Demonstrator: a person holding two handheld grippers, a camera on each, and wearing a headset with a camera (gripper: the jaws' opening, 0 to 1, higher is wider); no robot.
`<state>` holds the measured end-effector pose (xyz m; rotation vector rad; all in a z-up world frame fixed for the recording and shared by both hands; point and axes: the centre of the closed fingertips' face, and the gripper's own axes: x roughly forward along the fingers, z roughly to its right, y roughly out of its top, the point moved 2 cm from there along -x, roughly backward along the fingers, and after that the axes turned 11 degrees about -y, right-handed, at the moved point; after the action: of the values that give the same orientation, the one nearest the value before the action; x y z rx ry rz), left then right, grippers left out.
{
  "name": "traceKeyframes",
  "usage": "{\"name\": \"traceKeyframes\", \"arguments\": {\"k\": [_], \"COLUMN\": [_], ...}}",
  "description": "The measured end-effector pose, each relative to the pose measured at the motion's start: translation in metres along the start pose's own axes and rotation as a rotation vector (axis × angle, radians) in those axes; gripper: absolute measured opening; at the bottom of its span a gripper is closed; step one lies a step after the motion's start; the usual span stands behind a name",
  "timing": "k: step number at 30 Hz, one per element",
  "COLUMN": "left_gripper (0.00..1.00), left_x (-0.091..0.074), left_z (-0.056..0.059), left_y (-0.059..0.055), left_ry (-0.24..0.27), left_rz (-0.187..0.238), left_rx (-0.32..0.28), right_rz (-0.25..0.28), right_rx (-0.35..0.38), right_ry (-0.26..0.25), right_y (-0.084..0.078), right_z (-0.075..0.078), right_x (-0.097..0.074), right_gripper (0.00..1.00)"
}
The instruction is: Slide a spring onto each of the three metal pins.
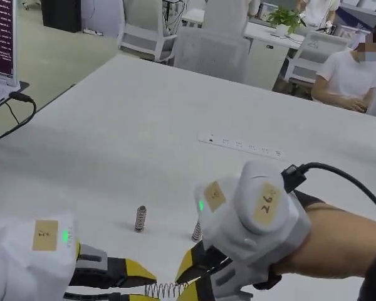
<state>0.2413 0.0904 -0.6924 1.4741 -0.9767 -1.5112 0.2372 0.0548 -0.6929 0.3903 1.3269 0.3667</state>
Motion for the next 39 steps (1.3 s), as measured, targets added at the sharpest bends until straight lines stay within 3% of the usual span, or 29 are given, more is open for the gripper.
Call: {"name": "traceKeyframes", "arguments": {"k": [13,24,31,39], "left_gripper": [0.03,0.03,0.03,0.03], "left_x": [0.0,0.001,0.001,0.001], "left_z": [-0.002,-0.001,-0.002,0.0], "left_y": [-0.002,0.0,0.006,0.005], "left_ry": [0.014,0.007,0.007,-0.006], "left_rz": [-0.021,-0.016,-0.006,-0.015], "left_rx": [0.026,0.033,0.055,0.038], "right_rz": [0.042,0.092,0.078,0.034], "right_rx": [0.023,0.07,0.033,0.023], "right_ry": [-0.009,-0.008,-0.017,-0.001], "right_y": [0.012,0.038,0.05,0.049], "right_z": [0.005,0.006,0.007,0.005], "right_x": [-0.012,-0.021,-0.023,-0.021], "right_gripper": [0.08,0.08,0.08,0.08]}}
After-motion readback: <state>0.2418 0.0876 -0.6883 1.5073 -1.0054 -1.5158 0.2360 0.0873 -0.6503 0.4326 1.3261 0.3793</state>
